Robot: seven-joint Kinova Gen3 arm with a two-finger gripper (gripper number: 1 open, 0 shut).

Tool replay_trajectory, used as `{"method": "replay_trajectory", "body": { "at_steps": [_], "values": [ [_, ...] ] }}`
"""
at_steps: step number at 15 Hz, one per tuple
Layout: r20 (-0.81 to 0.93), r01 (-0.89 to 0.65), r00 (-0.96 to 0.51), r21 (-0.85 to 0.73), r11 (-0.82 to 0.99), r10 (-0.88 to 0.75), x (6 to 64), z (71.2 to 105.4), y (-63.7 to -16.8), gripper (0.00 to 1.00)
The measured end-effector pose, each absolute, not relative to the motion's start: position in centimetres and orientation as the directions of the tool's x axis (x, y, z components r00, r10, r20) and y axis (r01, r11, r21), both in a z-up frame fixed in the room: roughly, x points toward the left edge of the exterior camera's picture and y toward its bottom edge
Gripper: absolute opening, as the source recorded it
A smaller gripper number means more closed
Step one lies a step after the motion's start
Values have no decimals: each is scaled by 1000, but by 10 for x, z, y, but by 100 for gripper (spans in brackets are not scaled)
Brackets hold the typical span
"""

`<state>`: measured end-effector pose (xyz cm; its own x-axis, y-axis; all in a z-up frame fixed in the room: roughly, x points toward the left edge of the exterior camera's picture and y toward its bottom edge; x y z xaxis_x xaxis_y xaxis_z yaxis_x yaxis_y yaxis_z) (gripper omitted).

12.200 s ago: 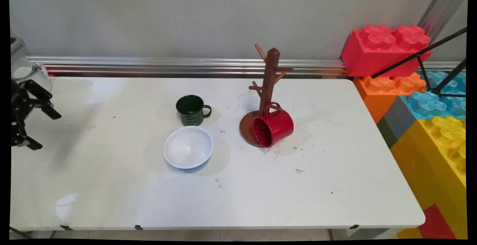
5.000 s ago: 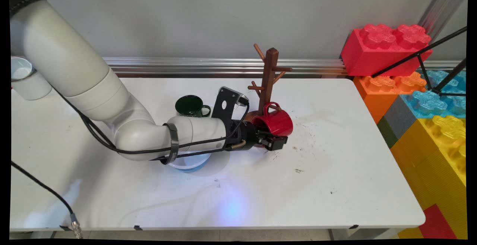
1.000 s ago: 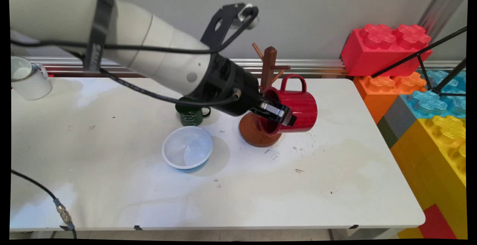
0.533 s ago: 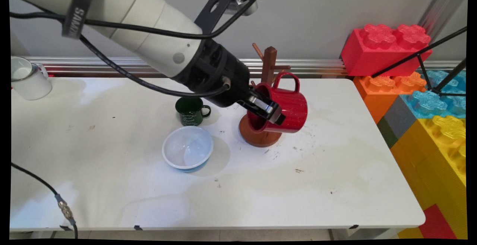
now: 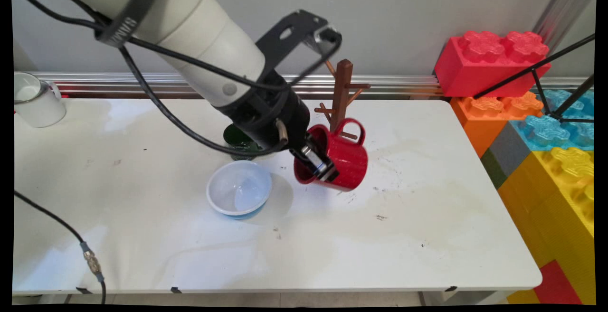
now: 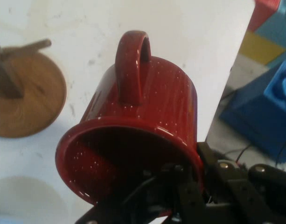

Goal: Place the picked object on the table

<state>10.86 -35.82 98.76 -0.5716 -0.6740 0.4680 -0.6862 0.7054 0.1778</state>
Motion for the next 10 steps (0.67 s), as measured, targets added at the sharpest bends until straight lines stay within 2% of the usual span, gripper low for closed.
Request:
{"method": "replay_trajectory", "body": {
  "at_steps": [10],
  "values": [
    [235, -654, -728, 42, 755, -644, 73, 946, -368, 0]
  ]
}}
